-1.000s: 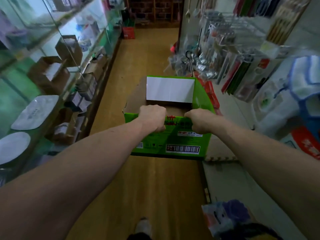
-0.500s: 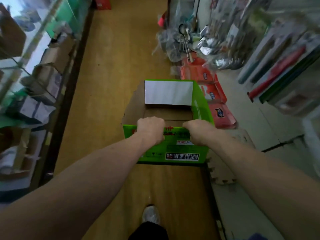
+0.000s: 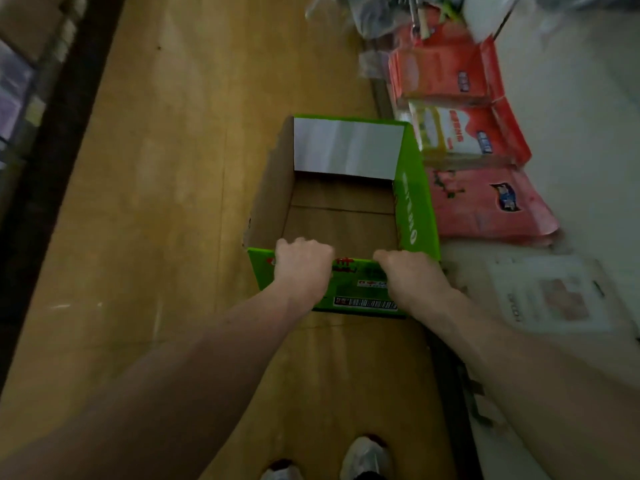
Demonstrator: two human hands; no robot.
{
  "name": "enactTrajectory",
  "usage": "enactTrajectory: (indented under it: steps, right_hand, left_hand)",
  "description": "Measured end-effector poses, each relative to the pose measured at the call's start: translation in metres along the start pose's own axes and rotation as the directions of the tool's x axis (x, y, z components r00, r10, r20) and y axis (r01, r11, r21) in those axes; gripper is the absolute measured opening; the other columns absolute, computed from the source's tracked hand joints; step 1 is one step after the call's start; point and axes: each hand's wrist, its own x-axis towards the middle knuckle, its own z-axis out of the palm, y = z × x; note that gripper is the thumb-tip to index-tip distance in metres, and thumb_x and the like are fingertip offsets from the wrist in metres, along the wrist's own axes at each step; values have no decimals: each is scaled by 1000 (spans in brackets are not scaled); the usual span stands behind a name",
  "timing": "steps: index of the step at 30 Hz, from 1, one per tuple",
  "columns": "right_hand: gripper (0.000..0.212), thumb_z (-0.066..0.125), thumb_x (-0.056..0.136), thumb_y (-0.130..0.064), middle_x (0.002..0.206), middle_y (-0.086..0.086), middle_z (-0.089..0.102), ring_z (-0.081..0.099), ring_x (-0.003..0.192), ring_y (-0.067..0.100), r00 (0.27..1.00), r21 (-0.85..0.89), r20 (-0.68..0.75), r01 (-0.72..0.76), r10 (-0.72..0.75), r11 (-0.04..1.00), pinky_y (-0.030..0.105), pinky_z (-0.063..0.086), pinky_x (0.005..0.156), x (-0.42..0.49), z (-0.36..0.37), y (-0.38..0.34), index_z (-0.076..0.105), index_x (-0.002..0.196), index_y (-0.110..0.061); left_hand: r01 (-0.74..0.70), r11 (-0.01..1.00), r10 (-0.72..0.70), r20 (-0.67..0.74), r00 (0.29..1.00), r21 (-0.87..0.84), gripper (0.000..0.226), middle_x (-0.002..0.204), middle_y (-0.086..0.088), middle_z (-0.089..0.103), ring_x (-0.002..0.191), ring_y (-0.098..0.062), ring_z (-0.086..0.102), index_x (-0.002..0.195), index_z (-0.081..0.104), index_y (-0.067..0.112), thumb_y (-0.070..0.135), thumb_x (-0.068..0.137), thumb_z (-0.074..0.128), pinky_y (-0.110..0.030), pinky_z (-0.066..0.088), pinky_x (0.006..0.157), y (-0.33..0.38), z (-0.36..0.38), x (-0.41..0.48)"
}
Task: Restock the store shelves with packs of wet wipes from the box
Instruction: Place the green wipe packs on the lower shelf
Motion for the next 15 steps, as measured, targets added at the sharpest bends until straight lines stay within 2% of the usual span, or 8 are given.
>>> enactTrajectory:
  steps: [5,9,15]
  right_hand:
    - [25,57,88,-6,110,5,63,62,99,26,998,-35,-61,6,-8,999,31,34,69,52,55,17,50,111,-15]
    - [25,59,88,-10,112,4,63,61,101,25,994,-20,-105,20,-22,1000,35,43,78,85,92,26,52,111,-16]
    - [30,57,89,-6,115,3,62,61,102,24,991,-11,-135,17,-18,1000,33,42,79,118,142,33,52,116,-18]
  left_hand:
    - [-31,999,33,-57,998,25,19,106,-2,64,101,-24,56,111,60,21,25,93,59,-44,42,87,3,55,50]
    - [-39,999,39,-53,998,-3,20,105,-1,62,99,-22,55,113,58,23,31,95,55,-42,42,90,3,91,82]
    - [-94,995,95,-49,994,20,25,109,-2,61,102,-21,54,116,57,22,31,93,59,-42,41,90,0,132,109]
